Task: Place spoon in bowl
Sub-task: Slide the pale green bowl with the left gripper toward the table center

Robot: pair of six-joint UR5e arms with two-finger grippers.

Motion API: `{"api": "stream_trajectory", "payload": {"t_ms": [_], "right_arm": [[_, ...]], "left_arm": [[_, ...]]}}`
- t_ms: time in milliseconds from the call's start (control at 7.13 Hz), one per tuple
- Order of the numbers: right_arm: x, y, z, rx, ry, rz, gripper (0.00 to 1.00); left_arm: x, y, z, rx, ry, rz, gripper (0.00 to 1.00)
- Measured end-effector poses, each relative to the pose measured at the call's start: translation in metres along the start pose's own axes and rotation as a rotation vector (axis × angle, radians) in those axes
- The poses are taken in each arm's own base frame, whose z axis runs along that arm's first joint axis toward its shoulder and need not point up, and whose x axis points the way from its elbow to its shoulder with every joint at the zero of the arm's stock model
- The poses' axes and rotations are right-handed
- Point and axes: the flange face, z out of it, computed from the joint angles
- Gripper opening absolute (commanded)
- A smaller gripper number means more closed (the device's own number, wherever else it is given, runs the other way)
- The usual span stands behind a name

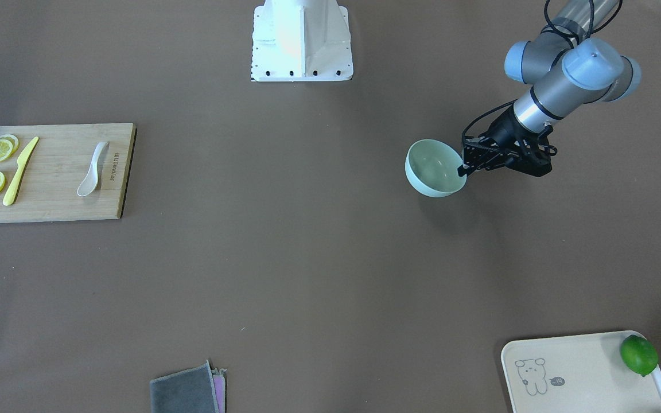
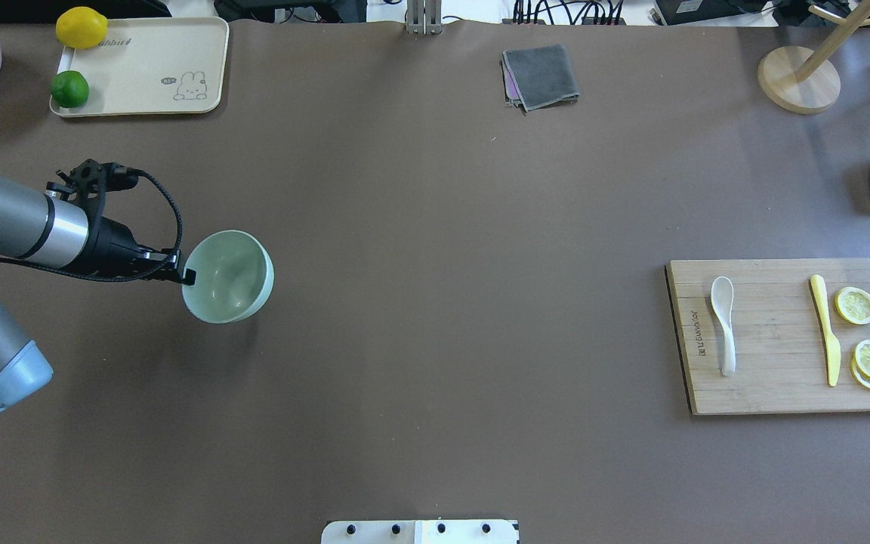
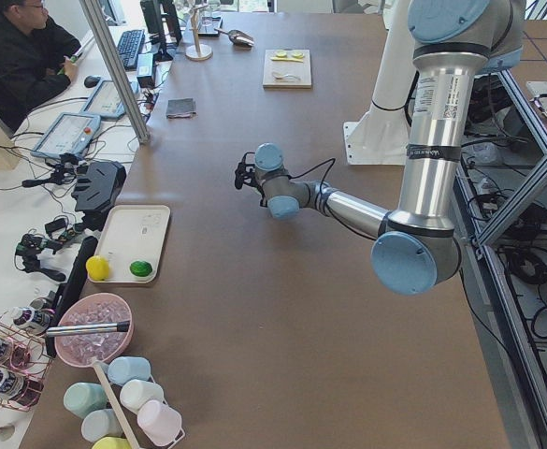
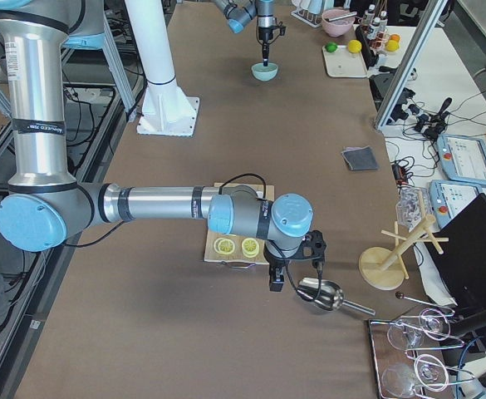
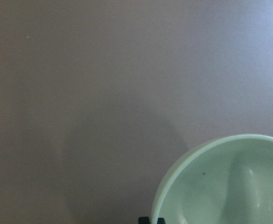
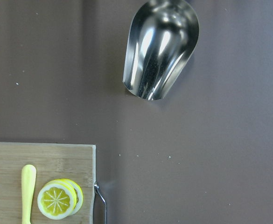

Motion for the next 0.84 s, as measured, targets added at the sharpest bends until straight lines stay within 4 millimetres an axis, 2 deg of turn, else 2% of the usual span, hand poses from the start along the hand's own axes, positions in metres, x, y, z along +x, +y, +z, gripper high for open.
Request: {"api": "stream_trajectory", "payload": {"t_ms": [280, 421, 561, 701, 841], "right_arm": [[-0.021, -0.013, -0.018, 0.038, -0.022, -0.034, 1.0], [-0.029, -0.019, -0.026, 0.052, -0.025, -0.047, 1.0], [-0.033, -0.021, -0.03, 0.059, -0.024, -0.054, 1.0], [-0.035, -0.022, -0.031, 0.06, -0.027, -0.055, 1.0], [-0.038, -0.022, -0.031, 0.06, -0.053, -0.055, 1.0]], "left_arm": [[0.09, -0.039, 0.0, -0.003, -0.02, -0.039, 0.0], [0.129, -0.052, -0.003, -0.003, -0.028, -0.047, 0.0], [0.159, -0.056, 0.0, 0.006, -0.042, -0.043, 0.0], [0.181, -0.05, 0.015, 0.024, -0.063, -0.027, 0.0], [0.204, -0.038, 0.039, 0.042, -0.086, -0.018, 0.0]]}}
